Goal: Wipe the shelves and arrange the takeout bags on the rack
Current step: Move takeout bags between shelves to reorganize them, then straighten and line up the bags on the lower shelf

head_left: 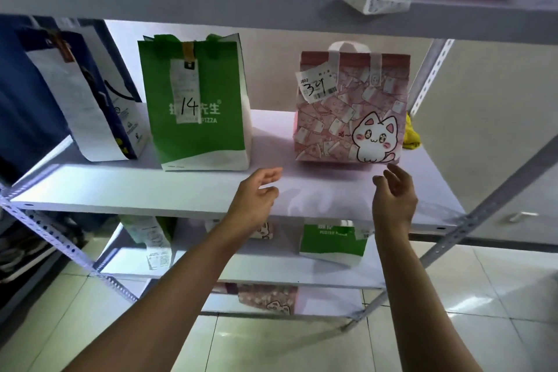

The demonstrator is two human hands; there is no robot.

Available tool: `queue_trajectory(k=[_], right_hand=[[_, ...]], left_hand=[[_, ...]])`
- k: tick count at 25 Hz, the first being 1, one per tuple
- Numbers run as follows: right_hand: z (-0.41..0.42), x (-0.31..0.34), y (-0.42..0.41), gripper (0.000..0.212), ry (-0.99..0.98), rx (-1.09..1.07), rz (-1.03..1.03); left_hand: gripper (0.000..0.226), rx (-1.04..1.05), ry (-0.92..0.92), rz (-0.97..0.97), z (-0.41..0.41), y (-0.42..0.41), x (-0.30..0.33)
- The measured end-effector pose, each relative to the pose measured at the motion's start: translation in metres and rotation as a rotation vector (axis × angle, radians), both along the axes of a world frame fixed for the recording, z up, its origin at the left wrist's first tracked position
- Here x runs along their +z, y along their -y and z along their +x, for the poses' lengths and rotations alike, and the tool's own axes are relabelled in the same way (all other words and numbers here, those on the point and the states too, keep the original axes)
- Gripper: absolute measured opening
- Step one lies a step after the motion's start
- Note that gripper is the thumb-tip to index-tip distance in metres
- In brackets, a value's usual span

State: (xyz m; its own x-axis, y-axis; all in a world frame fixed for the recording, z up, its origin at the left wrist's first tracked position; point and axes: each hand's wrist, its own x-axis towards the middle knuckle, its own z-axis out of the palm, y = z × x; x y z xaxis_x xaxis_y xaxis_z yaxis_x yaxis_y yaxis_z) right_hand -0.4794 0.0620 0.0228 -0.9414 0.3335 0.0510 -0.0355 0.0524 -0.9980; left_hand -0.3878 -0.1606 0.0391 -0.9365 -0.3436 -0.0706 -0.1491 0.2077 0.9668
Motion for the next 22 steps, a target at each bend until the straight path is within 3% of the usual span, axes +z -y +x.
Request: queue_trajectory(k=[10,22], right_hand=[[0.112,0.001,0.096,0.026,0.058,0.034,0.123],[0.223,-0.087,0.175,0.021,0.017,0.208,0.15]], left_hand=[[0.036,-0.104,-0.041,-0.011,0.089,0.085,-0.004],[0.028,-0.046,-0.001,-0.049,0.196,0.147,-0.086]])
